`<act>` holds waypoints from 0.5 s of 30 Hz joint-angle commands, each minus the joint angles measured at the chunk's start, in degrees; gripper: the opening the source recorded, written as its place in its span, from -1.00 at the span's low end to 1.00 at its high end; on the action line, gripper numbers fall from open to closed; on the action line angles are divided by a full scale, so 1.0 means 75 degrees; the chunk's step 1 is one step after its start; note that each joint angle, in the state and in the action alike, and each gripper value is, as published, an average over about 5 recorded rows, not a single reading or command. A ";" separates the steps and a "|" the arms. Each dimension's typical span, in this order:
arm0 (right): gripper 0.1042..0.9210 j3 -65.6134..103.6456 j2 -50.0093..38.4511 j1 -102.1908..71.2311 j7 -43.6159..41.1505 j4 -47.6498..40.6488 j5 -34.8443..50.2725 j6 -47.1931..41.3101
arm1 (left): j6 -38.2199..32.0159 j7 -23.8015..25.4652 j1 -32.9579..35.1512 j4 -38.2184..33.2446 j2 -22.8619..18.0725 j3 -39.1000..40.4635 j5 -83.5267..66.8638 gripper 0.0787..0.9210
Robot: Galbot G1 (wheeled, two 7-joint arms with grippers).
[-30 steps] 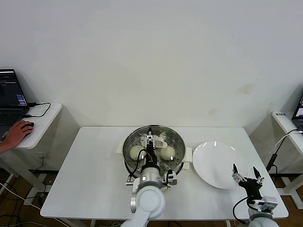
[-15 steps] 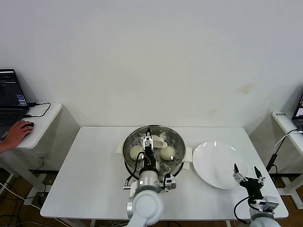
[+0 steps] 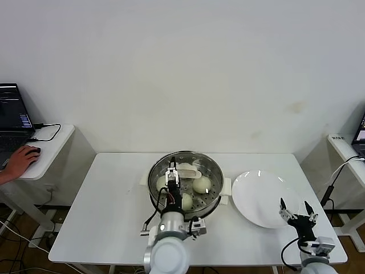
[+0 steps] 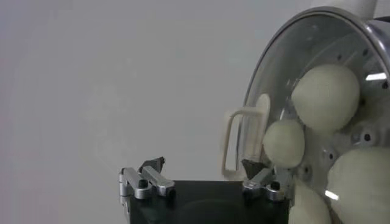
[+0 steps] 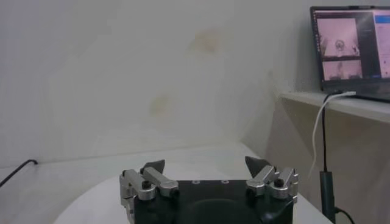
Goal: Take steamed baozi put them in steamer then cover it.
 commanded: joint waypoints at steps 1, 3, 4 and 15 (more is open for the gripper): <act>0.76 -0.0173 0.0032 -0.0061 -0.0097 0.0208 -0.0064 -0.0237 | -0.0225 -0.0445 0.0899 -0.1141 0.0495 -0.0642 -0.0661 0.77; 0.76 -0.0260 -0.0007 -0.0084 -0.0100 0.0238 -0.0094 -0.0244 | -0.0364 -0.0761 0.1218 -0.1455 0.0707 -0.1008 -0.1052 0.77; 0.76 -0.0305 -0.0031 -0.0095 -0.0102 0.0255 -0.0115 -0.0250 | -0.0418 -0.0931 0.1353 -0.1609 0.0784 -0.1190 -0.1246 0.77; 0.76 -0.0690 -0.0236 -0.0236 -0.0018 0.0524 -0.0234 -0.0172 | -0.2662 -0.3565 0.2168 -0.1599 0.0994 -0.3852 -0.5362 0.77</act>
